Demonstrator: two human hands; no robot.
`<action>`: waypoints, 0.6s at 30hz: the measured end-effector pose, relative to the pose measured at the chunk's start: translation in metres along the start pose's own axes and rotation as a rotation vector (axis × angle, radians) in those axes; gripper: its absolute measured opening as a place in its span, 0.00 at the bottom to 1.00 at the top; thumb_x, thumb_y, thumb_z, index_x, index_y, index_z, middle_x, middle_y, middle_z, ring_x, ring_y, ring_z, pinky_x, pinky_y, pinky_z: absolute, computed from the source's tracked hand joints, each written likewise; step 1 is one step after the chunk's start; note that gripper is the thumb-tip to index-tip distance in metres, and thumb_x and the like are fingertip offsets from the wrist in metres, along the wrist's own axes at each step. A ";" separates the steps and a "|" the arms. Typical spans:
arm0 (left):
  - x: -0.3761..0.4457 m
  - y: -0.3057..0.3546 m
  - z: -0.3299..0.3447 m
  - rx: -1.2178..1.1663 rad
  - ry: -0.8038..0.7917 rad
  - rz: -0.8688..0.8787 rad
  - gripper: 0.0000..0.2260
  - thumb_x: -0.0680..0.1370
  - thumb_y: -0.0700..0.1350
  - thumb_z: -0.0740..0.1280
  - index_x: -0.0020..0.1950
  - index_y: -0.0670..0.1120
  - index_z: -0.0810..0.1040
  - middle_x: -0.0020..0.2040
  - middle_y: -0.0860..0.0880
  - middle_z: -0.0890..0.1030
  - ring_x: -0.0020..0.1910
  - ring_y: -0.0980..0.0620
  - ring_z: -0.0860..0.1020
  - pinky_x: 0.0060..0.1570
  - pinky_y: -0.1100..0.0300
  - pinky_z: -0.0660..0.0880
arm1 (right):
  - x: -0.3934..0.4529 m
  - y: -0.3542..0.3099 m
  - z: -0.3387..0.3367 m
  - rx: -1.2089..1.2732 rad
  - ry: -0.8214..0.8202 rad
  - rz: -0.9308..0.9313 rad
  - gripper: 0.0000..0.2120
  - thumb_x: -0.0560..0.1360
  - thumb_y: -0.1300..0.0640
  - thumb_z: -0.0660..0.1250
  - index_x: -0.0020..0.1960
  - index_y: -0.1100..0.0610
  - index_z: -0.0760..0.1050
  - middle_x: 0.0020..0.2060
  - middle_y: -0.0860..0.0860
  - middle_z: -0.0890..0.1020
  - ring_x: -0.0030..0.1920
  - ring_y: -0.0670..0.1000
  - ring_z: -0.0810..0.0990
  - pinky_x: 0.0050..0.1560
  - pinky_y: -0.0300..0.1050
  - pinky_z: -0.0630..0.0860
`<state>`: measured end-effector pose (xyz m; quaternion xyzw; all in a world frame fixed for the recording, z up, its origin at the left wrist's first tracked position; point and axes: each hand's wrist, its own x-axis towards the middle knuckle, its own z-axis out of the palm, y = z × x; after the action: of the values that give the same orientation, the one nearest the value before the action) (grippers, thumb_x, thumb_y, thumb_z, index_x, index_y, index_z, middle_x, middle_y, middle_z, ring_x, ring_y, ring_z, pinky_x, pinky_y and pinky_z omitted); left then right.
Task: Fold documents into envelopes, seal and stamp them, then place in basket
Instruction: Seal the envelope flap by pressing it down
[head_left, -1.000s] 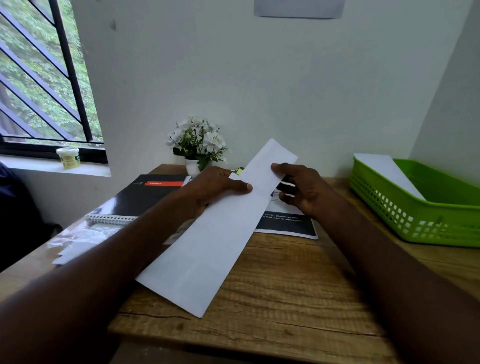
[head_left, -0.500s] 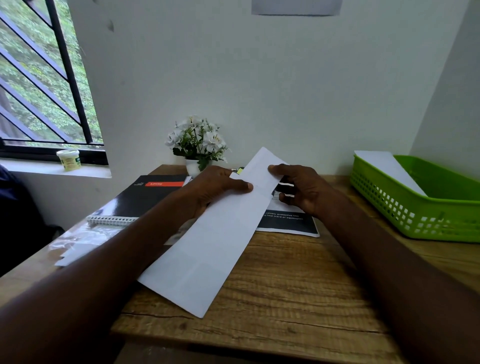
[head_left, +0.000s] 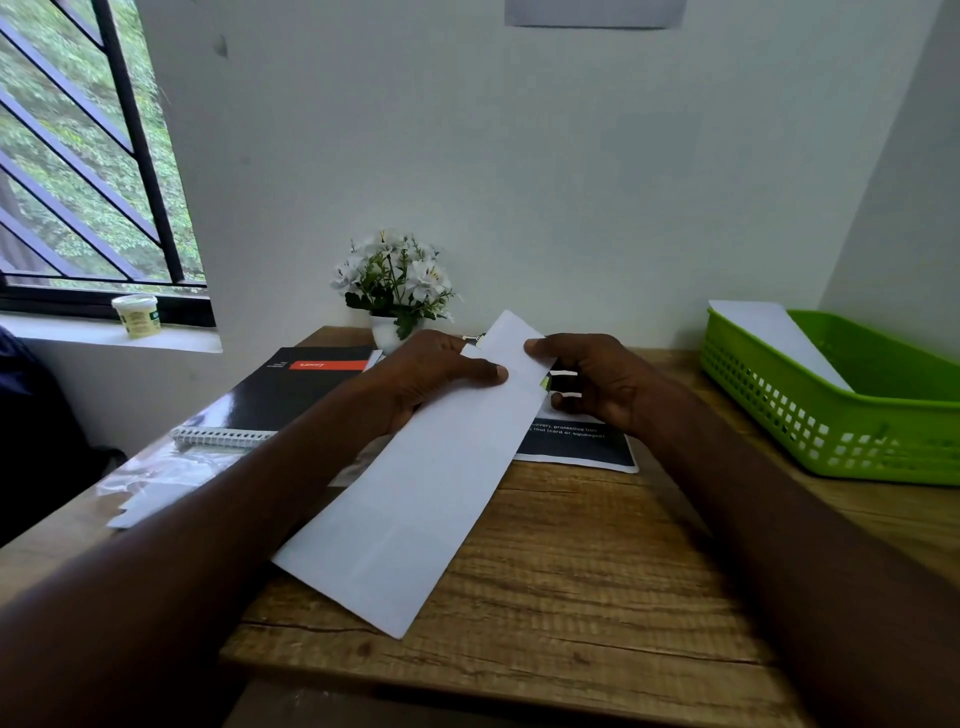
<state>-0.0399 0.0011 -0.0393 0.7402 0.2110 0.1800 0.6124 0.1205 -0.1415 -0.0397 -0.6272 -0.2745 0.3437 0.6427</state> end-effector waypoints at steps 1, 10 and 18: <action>0.001 0.000 0.000 -0.001 -0.001 -0.004 0.17 0.72 0.41 0.79 0.58 0.36 0.84 0.51 0.37 0.87 0.47 0.39 0.86 0.53 0.45 0.83 | 0.000 0.000 0.000 0.002 -0.001 -0.006 0.13 0.71 0.55 0.76 0.52 0.59 0.80 0.41 0.54 0.80 0.33 0.50 0.77 0.30 0.40 0.72; 0.001 0.000 -0.001 -0.001 -0.007 -0.009 0.17 0.71 0.41 0.80 0.57 0.36 0.84 0.51 0.36 0.86 0.47 0.39 0.85 0.55 0.43 0.82 | -0.001 -0.001 0.000 -0.023 0.020 -0.067 0.08 0.73 0.56 0.76 0.50 0.58 0.82 0.40 0.53 0.82 0.31 0.49 0.78 0.31 0.41 0.73; 0.001 -0.001 -0.002 -0.002 -0.027 -0.013 0.18 0.72 0.42 0.79 0.59 0.37 0.84 0.52 0.37 0.86 0.49 0.39 0.85 0.56 0.43 0.82 | 0.001 0.002 0.002 -0.056 -0.044 -0.024 0.10 0.73 0.56 0.77 0.53 0.55 0.83 0.45 0.53 0.84 0.43 0.53 0.80 0.36 0.42 0.78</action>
<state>-0.0397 0.0035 -0.0399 0.7406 0.2075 0.1661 0.6171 0.1193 -0.1398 -0.0413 -0.6339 -0.3057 0.3420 0.6227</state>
